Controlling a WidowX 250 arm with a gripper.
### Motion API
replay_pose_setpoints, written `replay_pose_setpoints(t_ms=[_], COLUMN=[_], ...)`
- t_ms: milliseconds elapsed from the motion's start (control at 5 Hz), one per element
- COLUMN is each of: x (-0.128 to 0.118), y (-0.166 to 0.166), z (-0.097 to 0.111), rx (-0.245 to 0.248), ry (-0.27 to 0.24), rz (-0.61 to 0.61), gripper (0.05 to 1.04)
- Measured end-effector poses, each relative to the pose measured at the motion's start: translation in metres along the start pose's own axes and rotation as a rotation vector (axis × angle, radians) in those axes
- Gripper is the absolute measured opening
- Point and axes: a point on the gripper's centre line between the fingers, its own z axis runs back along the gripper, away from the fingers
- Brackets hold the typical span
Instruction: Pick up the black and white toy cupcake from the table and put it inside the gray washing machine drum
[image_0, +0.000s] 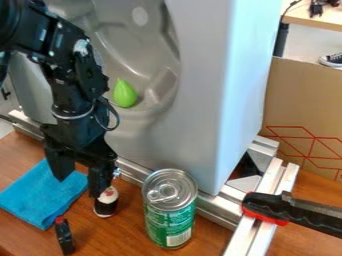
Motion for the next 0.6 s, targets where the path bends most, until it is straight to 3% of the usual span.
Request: replay_pose_setpoints(t_ms=[600], x=[0.012], y=[0.004], z=[-0.039], rx=[-0.042], ry=[0.038], rz=[-0.018], gripper=[0.996])
